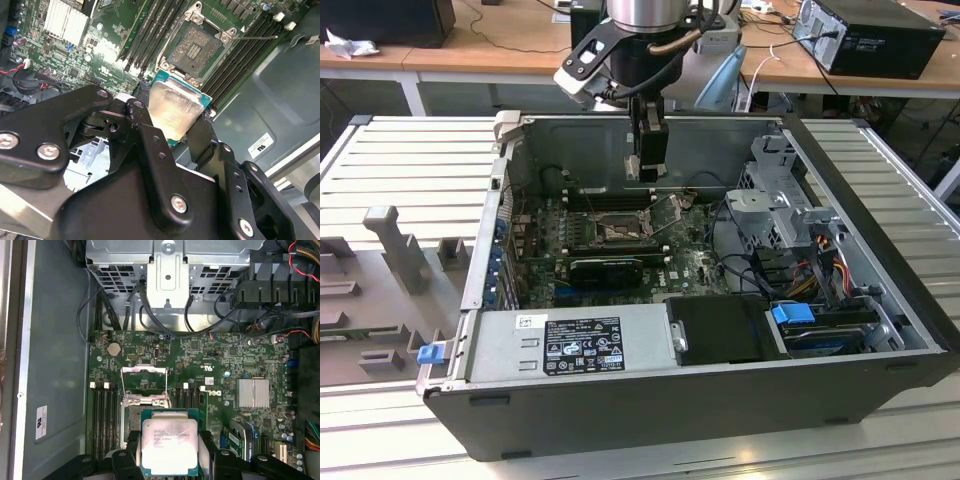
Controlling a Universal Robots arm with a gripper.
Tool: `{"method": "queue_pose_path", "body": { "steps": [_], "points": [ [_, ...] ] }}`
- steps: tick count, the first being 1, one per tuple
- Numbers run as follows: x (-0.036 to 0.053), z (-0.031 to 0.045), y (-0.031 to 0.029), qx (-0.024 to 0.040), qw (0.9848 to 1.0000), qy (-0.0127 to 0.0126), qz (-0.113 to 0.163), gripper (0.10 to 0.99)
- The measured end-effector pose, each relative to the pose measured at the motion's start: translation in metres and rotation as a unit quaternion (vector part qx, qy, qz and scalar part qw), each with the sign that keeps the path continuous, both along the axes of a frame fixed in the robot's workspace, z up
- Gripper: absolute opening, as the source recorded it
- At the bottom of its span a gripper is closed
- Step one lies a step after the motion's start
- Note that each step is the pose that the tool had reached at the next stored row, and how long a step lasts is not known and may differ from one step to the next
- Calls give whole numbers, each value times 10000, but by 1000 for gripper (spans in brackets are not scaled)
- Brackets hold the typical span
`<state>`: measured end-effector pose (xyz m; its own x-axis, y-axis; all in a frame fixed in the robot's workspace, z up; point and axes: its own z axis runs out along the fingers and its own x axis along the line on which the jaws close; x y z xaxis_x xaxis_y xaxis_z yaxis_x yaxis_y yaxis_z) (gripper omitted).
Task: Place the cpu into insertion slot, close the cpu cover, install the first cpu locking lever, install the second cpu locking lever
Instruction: 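Place the cpu into insertion slot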
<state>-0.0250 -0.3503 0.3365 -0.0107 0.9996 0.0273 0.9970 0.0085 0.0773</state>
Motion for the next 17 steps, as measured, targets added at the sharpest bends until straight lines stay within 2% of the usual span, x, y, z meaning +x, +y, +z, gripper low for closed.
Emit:
{"method": "queue_pose_path", "body": {
  "steps": [3, 12, 17],
  "points": [
    [0, -49, 0, 0, 10000, -15, 0, 541],
    [0, -164, 0, 0, 10000, -17, 0, 541],
    [-1, -261, 0, 16, 10000, -17, -1, 541]
  ]
}}
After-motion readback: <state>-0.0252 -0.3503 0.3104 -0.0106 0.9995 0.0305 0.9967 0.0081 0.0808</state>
